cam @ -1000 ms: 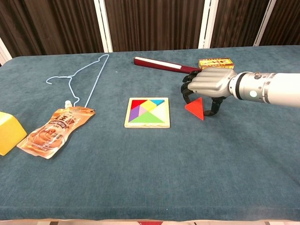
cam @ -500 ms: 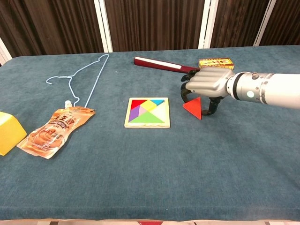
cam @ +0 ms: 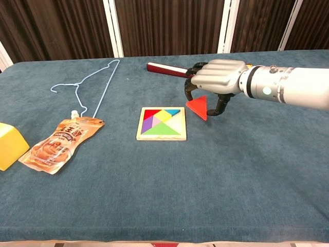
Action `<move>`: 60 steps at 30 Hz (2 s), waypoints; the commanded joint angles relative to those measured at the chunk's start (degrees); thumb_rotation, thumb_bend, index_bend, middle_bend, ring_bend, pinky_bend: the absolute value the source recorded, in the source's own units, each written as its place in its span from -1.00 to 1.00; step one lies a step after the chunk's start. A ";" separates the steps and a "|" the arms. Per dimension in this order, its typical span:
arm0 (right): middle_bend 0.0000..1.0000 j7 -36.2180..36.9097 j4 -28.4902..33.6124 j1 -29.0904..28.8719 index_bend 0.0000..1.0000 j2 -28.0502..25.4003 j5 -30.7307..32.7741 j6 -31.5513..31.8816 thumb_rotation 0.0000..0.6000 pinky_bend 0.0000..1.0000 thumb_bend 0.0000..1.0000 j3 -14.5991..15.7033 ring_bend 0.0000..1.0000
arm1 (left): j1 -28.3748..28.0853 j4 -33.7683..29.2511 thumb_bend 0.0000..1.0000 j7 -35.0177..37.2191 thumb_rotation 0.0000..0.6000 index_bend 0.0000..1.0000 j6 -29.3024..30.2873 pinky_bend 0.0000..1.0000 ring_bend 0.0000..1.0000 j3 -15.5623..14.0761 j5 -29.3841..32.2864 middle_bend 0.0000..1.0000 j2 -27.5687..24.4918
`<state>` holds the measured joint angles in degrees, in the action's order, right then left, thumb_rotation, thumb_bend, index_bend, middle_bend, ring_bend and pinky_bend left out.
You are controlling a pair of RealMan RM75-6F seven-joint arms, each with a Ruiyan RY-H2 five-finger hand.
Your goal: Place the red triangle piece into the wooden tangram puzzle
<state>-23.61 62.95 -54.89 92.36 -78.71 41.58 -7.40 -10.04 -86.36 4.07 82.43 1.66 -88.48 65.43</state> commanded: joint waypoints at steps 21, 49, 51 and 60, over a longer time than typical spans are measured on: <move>-0.39 -5.35 -8.82 -6.47 0.40 9.69 -0.23 -2.04 1.00 -1.00 -0.07 -0.31 -0.85 | 0.10 0.13 -0.13 1.73 1.00 -1.00 0.62 -0.83 -1.00 0.48 0.14 -1.00 -0.64; -0.39 -9.21 -8.35 -6.52 0.17 10.28 1.85 -2.34 1.00 -1.00 -0.07 0.47 -0.85 | 0.58 0.02 -0.13 0.94 1.00 -1.00 1.72 -0.83 -1.00 1.14 0.81 -1.00 -0.74; -0.39 -9.42 -8.12 -6.47 0.13 10.20 2.03 -2.32 1.00 -1.00 -0.07 0.50 -0.85 | 0.61 0.00 -0.13 0.91 1.00 -1.00 1.77 -0.83 -1.00 1.23 0.94 -1.00 -0.64; -0.39 -10.56 -6.84 -6.35 -0.05 9.80 2.67 -2.05 1.00 -1.00 -0.07 0.58 -0.85 | 0.60 -0.12 -0.13 1.11 1.00 -1.00 1.87 -0.83 -1.00 1.08 0.45 -1.00 -0.69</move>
<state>-34.13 56.08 -61.24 102.18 -76.08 39.51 -6.80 -9.44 -86.47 5.19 84.29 2.74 -88.02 64.74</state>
